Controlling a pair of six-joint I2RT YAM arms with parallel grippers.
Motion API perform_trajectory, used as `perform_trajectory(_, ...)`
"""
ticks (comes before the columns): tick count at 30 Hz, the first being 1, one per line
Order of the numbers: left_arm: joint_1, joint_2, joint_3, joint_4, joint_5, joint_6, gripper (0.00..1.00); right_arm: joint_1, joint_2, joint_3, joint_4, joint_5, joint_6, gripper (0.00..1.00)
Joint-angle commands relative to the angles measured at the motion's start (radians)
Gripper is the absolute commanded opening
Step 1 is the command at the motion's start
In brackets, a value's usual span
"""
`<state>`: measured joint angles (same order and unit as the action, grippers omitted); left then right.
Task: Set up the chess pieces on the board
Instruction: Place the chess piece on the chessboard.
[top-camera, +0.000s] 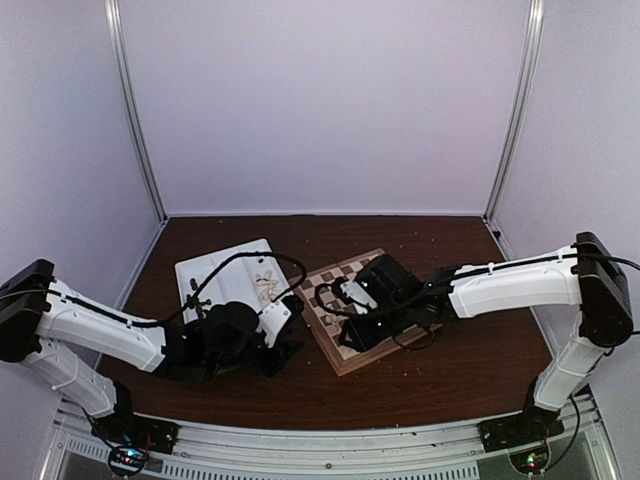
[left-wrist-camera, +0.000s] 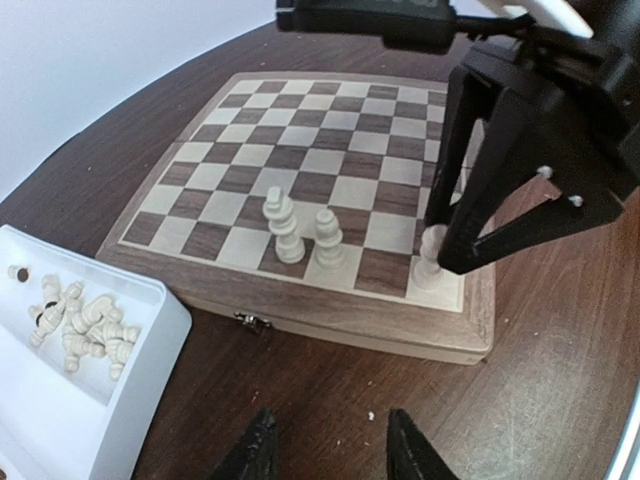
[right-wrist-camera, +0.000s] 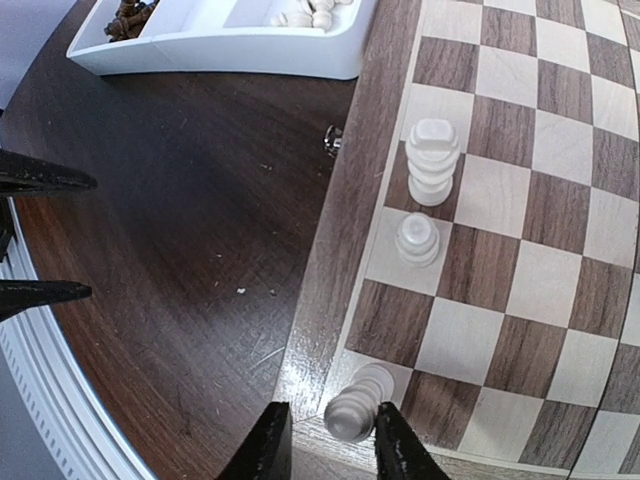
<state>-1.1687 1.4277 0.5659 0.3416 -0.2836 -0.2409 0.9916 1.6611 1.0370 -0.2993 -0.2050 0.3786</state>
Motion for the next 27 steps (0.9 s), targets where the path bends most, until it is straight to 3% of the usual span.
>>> perform_trajectory(1,0.006,-0.021,0.037,-0.083,-0.065,-0.032,0.37,0.009,-0.003,0.016,-0.006,0.043,-0.004,0.34)
perform_trajectory(6,0.006,-0.014,0.08,-0.173,-0.114,-0.067,0.38,0.009,-0.026,0.014,0.004,0.046,0.002,0.46)
perform_trajectory(8,0.006,-0.004,0.13,-0.279,-0.187,-0.143,0.48,0.009,-0.049,0.01,0.011,0.056,0.003,0.49)
perform_trajectory(14,0.006,0.041,0.25,-0.376,-0.03,-0.125,0.52,0.006,-0.193,-0.071,0.06,0.181,0.022,0.5)
perform_trajectory(20,-0.012,0.221,0.513,-0.558,0.114,-0.243,0.55,-0.031,-0.411,-0.271,0.184,0.32,0.083,0.52)
perform_trajectory(27,-0.047,0.419,0.847,-0.849,0.095,-0.325,0.59,-0.094,-0.62,-0.398,0.088,0.442,0.048,0.54)
